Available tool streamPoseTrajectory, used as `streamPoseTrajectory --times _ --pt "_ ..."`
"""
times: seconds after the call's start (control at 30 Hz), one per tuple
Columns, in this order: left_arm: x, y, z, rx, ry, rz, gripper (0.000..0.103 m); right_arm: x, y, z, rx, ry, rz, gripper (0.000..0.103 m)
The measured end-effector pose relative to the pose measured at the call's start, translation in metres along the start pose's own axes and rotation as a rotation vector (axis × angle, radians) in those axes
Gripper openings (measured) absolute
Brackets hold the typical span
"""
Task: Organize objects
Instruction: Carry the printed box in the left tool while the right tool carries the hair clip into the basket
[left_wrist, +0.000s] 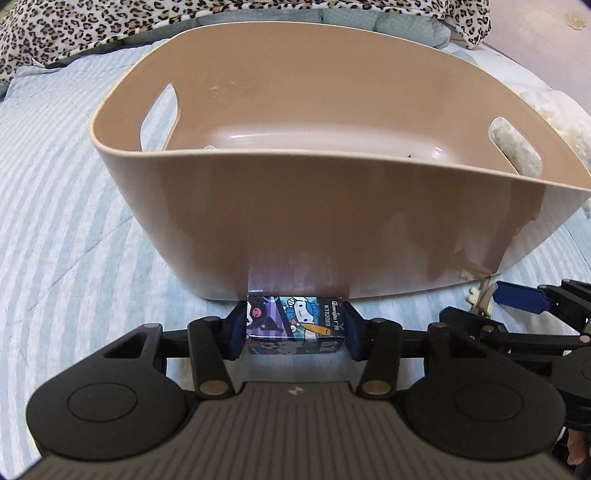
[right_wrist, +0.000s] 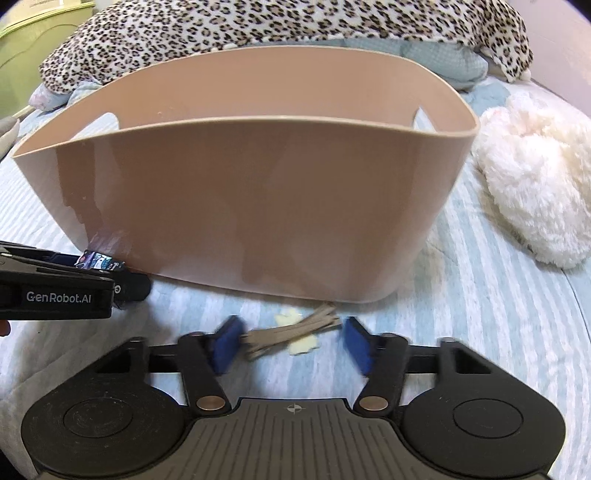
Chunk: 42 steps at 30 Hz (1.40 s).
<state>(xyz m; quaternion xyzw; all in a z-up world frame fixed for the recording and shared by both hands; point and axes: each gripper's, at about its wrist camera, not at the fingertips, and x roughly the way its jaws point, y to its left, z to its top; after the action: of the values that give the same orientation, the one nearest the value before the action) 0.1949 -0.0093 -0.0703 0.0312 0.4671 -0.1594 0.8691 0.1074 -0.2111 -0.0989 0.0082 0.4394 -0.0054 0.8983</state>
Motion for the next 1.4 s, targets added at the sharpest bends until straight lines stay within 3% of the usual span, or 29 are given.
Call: streamPoseTrajectory --times 0.17,0.37,0.53,0.7,0.93,1.03,1.23,1.4 --pt "-0.015 0.003 -0.005 -0.010 -0.001 0.005 0.052 0.016 0.027 0.020 0.002 -0.002 0.010 0.055" --pt "-0.035 0.007 -0.012 0.013 -0.019 -0.004 0.052 -0.004 0.036 0.020 0.005 -0.024 0.017 0.055" --pt "-0.068 0.001 -0.017 0.068 -0.095 0.005 0.052 -0.030 0.042 0.035 0.002 -0.073 0.033 0.055" --pt "-0.105 -0.010 -0.012 0.108 -0.189 -0.009 0.052 -0.078 0.027 0.027 0.003 -0.150 0.044 0.055" --pt "-0.126 -0.028 0.021 0.099 -0.304 0.013 0.052 -0.105 0.010 0.052 0.044 -0.260 0.042 0.055" --pt "-0.133 -0.030 0.035 0.093 -0.361 0.069 0.052 -0.110 0.009 0.073 0.045 -0.302 0.042 0.055" --pt "-0.118 -0.042 0.072 0.111 -0.399 0.127 0.052 -0.106 0.015 0.109 0.015 -0.371 0.010 0.055" --pt "-0.084 -0.043 0.090 0.098 -0.336 0.157 0.052 -0.085 0.020 0.126 -0.013 -0.351 -0.004 0.055"
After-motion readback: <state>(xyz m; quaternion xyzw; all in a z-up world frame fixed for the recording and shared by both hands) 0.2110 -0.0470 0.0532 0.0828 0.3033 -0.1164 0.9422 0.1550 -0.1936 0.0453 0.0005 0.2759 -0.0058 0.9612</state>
